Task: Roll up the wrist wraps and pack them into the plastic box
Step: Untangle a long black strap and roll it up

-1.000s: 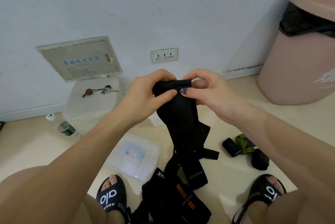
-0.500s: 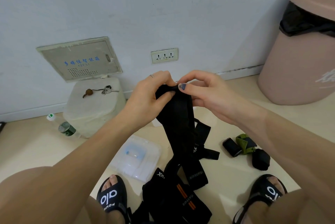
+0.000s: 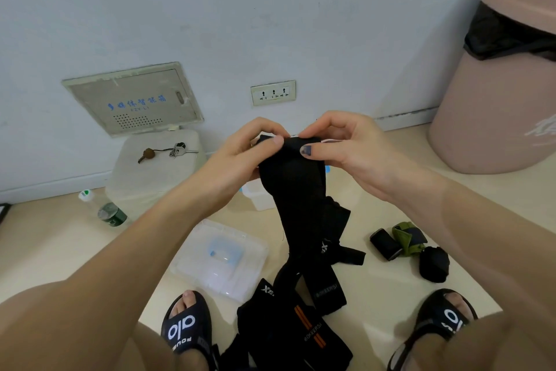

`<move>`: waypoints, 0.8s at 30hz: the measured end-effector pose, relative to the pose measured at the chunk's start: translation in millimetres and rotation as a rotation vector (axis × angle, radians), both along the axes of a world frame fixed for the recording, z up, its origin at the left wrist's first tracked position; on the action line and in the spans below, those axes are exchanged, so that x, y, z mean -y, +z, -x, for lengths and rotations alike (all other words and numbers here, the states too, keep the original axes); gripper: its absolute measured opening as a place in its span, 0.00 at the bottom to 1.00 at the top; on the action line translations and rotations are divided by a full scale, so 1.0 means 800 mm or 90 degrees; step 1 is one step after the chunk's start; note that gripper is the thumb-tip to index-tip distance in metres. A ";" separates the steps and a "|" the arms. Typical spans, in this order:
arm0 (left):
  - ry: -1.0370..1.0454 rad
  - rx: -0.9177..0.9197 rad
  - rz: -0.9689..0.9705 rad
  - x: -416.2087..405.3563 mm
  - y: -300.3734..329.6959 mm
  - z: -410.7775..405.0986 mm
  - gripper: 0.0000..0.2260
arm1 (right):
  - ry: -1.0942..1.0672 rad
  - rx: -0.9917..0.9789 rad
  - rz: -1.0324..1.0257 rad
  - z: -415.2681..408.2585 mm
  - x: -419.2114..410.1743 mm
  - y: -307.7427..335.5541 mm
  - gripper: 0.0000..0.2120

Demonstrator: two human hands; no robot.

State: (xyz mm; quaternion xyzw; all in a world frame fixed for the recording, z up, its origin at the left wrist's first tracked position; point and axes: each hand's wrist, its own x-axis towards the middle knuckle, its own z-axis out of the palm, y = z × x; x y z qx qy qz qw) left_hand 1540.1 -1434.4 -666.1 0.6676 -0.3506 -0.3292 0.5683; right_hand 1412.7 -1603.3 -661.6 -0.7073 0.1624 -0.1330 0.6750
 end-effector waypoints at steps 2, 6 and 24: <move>-0.004 0.011 0.009 0.000 0.001 -0.002 0.05 | -0.006 0.000 -0.002 -0.001 0.001 0.001 0.09; 0.013 0.033 0.020 -0.003 0.001 -0.004 0.06 | -0.006 -0.023 -0.081 0.000 0.003 0.001 0.15; 0.057 0.096 -0.024 0.008 -0.008 0.006 0.08 | 0.014 0.038 0.033 -0.001 0.002 -0.005 0.09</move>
